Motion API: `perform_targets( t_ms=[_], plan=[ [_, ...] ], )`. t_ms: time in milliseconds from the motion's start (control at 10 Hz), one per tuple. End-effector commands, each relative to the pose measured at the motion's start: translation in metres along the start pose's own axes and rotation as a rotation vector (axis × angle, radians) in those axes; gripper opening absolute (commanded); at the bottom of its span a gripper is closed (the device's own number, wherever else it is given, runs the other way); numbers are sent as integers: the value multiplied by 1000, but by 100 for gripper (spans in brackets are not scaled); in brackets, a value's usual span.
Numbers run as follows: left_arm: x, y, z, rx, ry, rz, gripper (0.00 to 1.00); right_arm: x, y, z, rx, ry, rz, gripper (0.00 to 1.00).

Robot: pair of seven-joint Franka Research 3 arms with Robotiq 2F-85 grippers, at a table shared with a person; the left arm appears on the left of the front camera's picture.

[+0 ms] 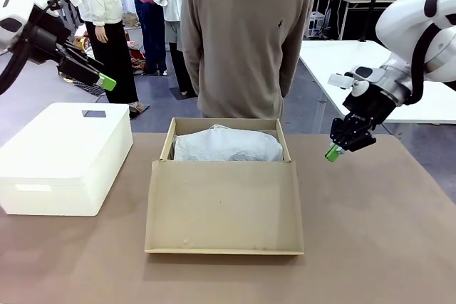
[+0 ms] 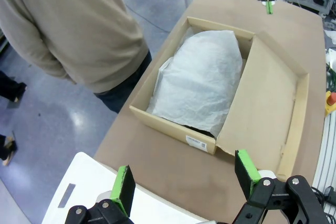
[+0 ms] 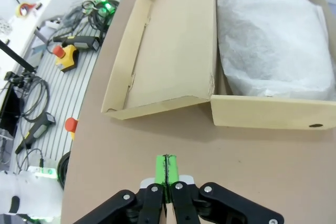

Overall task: Pack the shoes into the box.
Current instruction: Close the Shoes Box.

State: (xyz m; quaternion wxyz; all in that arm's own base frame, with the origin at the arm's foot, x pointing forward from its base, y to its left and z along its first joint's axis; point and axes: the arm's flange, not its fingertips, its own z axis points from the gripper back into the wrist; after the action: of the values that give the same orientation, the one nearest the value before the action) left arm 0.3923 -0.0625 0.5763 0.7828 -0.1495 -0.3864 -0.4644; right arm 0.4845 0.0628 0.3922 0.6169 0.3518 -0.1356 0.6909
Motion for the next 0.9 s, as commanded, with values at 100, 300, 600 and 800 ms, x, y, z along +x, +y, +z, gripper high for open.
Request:
perform_targets(
  t_ms=[100,300,600,800],
  plan=[
    [-1,3,0,-16,-22,-15,100,-13,17,-23,-51,-74,95,0],
    [-1,3,0,-16,-22,-15,100,-22,19,-40,-58,-98,117,0],
    [-1,3,0,-16,-22,-15,100,-28,19,-66,-94,-88,79,0],
    [-1,3,0,-16,-22,-15,100,-34,18,-79,-110,-101,47,0]
  ],
)
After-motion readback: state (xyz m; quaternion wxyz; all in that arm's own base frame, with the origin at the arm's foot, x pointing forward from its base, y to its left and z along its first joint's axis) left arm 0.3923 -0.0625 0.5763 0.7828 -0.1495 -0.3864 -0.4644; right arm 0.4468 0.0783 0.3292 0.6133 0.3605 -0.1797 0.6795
